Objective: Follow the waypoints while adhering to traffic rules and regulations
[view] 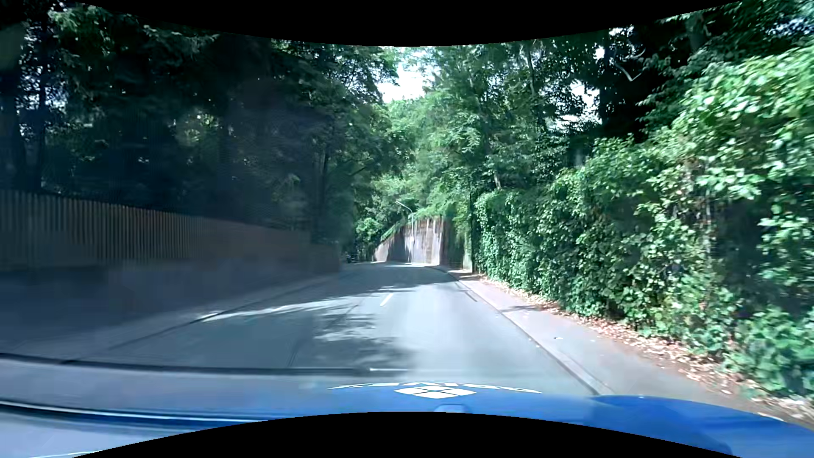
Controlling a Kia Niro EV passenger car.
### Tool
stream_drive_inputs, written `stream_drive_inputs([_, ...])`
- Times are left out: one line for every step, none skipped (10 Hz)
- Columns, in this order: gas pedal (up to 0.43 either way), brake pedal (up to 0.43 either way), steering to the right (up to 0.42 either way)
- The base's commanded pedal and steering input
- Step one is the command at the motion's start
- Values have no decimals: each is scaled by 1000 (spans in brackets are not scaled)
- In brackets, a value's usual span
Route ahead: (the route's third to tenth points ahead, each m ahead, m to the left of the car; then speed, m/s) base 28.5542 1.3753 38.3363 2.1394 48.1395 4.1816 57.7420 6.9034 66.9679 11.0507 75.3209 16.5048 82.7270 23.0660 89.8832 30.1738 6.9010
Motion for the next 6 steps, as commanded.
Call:
stream_drive_inputs([79, 0, 7])
stream_drive_inputs([79, 0, 11])
stream_drive_inputs([79, 0, 13])
stream_drive_inputs([79, 0, 13])
stream_drive_inputs([79, 0, 13])
stream_drive_inputs([79, 0, 10])
